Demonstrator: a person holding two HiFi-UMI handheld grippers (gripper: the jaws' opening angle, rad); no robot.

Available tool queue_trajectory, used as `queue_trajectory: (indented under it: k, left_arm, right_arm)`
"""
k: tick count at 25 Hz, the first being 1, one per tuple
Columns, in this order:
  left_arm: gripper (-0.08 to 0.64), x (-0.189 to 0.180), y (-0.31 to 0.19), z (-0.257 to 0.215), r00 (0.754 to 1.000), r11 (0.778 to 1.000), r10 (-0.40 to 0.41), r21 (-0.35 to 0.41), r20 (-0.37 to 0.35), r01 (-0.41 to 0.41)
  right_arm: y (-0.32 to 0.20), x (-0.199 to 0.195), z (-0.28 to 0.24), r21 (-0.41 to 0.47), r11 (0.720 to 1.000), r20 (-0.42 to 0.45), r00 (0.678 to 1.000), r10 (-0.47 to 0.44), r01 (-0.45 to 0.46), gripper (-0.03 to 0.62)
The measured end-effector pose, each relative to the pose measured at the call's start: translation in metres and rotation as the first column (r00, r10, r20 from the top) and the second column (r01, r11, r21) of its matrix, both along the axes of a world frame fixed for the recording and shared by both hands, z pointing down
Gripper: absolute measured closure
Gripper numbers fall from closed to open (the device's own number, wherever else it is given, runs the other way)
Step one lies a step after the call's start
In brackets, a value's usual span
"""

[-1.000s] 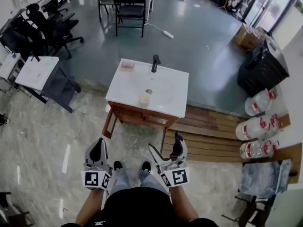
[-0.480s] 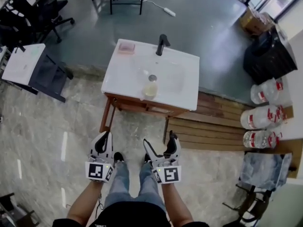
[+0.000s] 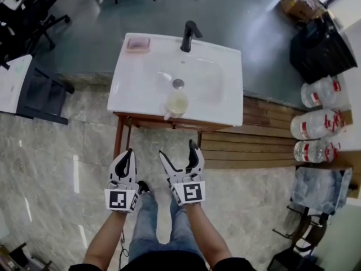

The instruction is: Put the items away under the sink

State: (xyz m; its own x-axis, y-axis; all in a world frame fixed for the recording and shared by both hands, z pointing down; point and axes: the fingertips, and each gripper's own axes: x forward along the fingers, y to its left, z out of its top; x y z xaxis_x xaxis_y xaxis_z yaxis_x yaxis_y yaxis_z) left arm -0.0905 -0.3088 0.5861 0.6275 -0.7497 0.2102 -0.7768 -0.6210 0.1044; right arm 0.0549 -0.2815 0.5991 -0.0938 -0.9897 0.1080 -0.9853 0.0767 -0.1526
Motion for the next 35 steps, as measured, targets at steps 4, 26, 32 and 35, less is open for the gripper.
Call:
queue_trajectory:
  k: [4,26,32,35]
  left_arm:
    - [0.554,0.003,-0.019,0.022,1.0,1.0,0.008,-0.003,0.011,-0.007]
    - [0.555,0.008,-0.061,0.087,1.0,0.997,-0.009,-0.079,0.027,0.011]
    - [0.554,0.008,-0.051,0.094,0.999,0.995,-0.004,-0.095,0.049,0.009]
    - [0.554,0.006,-0.048,0.095,0.999,0.995,-0.007,-0.094,0.05,0.011]
  right_arm:
    - [-0.026,-0.002,0.022,-0.014,1.0,0.017,1.0,0.017,-0.017,0.163]
    - [-0.112,0.0,0.066,-0.062,0.996,-0.083,0.995,0.056,-0.062,0.531]
    - [-0.111,-0.002,0.06,-0.025,1.0,-0.171,0.985,0.004,-0.009,0.541]
    - [-0.108,-0.008,0.056,-0.009,0.999,-0.173,0.984,-0.035,0.034,0.543]
